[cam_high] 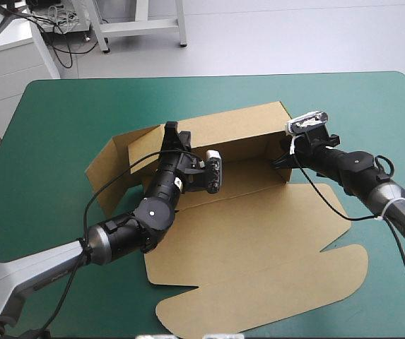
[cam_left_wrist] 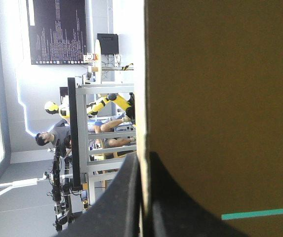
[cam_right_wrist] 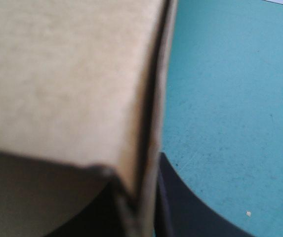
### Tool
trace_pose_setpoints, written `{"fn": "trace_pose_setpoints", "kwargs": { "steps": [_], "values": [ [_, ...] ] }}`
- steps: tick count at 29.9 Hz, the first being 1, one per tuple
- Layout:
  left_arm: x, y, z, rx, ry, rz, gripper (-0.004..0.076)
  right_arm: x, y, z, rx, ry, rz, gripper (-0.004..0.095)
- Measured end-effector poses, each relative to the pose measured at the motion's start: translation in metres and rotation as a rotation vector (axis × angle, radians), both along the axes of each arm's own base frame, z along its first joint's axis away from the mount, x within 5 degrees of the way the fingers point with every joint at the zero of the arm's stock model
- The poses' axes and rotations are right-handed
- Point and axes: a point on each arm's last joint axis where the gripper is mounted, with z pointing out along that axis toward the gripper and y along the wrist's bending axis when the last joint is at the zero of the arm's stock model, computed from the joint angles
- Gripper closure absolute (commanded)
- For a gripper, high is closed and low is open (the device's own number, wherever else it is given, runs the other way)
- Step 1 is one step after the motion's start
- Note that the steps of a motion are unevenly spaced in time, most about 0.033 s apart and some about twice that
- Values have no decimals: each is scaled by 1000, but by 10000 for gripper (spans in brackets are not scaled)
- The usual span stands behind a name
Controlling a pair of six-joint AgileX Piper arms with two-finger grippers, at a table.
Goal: Fold the box
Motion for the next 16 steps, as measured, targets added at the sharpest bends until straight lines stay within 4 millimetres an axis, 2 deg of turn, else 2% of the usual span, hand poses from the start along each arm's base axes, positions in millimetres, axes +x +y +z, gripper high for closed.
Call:
{"fn": "trace_pose_setpoints", "kwargs": {
  "steps": [8, 11, 13, 16],
  "values": [
    [0, 0, 0, 2, -3, -5, 732, -1, -1, -1, -2, -1, -9, 923],
    [0, 0, 0, 2, -3, -4, 702, -1, -1, -1, -1, -1, -9, 923],
    [0, -1, 0, 2, -2, -7, 629, -1, -1, -1, -2, -1, -9, 923],
    [-1, -3, -1, -2, 10, -34, 437, -1, -1, -1, -5, -3, -5, 923]
  ]
}}
